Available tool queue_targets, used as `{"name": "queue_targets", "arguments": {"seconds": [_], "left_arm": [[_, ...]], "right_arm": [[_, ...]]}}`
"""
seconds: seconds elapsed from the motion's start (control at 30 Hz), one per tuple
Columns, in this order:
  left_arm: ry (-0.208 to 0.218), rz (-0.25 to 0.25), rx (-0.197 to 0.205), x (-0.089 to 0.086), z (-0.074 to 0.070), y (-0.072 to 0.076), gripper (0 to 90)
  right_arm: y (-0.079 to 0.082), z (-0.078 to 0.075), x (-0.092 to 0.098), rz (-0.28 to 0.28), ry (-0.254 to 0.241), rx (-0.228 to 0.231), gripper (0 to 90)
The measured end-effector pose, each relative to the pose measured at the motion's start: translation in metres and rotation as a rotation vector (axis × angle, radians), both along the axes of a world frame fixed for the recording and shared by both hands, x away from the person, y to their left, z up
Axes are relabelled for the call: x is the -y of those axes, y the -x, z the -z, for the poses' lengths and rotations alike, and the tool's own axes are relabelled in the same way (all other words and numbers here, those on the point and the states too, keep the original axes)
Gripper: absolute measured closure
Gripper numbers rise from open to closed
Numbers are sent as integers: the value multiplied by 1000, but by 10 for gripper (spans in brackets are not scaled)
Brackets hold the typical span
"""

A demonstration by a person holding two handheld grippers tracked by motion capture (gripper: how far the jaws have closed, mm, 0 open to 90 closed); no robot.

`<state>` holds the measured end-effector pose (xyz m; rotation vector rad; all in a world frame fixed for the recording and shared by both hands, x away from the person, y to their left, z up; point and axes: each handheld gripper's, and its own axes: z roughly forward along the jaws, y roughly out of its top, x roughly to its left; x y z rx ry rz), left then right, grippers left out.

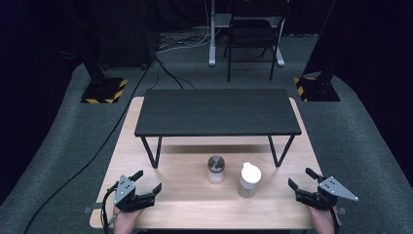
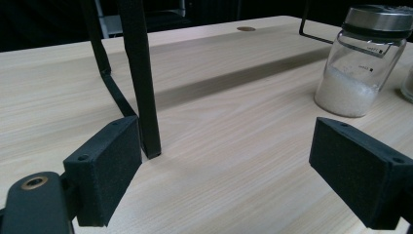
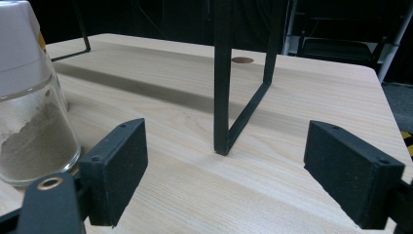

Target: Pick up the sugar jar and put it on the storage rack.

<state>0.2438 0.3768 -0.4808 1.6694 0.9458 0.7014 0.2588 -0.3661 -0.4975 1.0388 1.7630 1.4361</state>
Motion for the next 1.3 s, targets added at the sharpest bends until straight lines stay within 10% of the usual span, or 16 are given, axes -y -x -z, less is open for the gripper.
{"name": "queue_targets", "arguments": {"seconds": [0.77,1.3], "left_arm": [[10,36,10,2,-8,-2,104],[-94,272,-7,67,-45,-45,104]], "right_arm": [[1,-1,-1,-10,9,-6,149],[-1,0,-4,-20,11,-15,148]]}}
